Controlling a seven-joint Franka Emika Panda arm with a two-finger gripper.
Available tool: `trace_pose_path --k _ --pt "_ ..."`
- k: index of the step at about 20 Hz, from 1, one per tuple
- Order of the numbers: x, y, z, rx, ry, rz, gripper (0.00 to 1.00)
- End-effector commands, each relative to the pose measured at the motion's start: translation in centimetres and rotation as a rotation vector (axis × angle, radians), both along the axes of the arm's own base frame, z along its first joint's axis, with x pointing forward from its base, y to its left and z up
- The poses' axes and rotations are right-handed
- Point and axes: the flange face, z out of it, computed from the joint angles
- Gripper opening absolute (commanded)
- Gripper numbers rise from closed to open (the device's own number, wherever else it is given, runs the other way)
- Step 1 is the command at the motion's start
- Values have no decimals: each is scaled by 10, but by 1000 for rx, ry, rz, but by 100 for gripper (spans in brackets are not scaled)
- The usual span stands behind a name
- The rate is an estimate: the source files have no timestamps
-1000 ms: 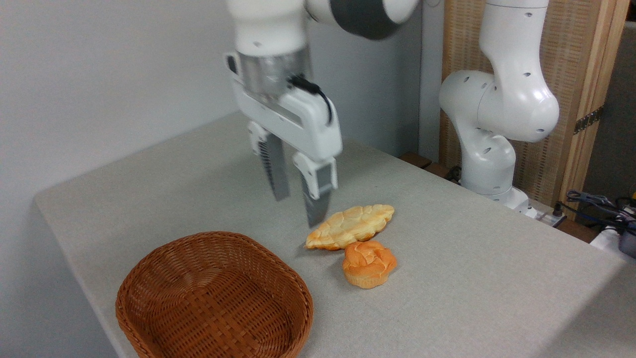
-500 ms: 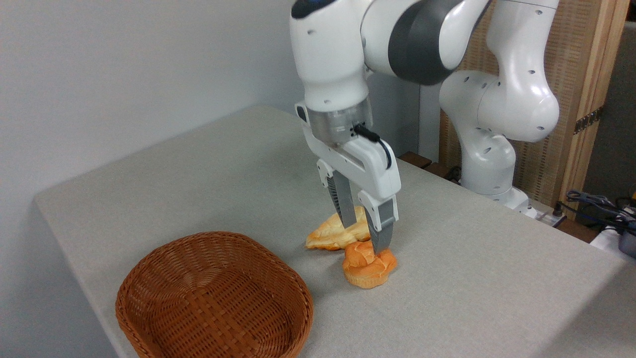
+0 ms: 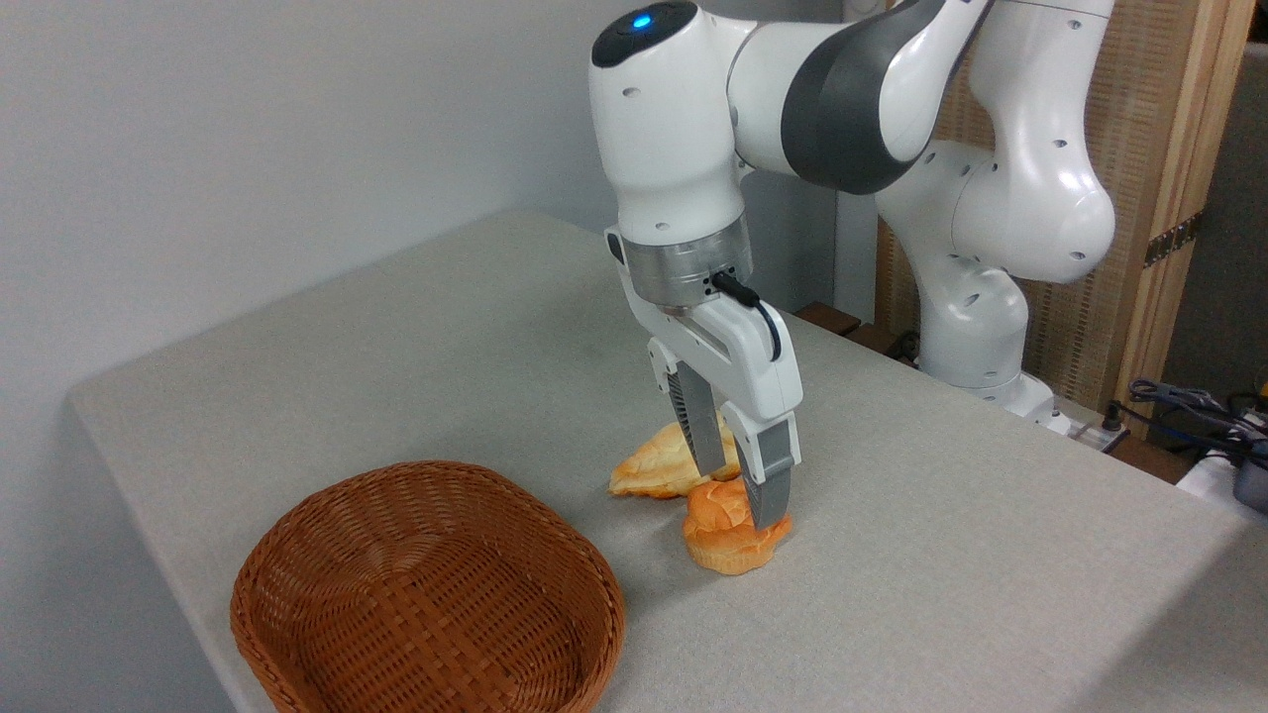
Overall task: Put bread into the basket
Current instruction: 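Lower the gripper around the orange bun and close on it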
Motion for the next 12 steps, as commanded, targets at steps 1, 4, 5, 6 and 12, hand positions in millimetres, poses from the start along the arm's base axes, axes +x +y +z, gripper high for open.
trace_pose_path --k 1,4,5,6,12 --pt "-3 4 -12 5 -16 -24 100" --pt "-1 3 -15 6 -13 -25 100" --pt "-2 3 -16 5 -13 -25 99" --pt "-2 2 -19 5 -16 -28 99" --pt "-3 2 -27 3 -10 -29 62"
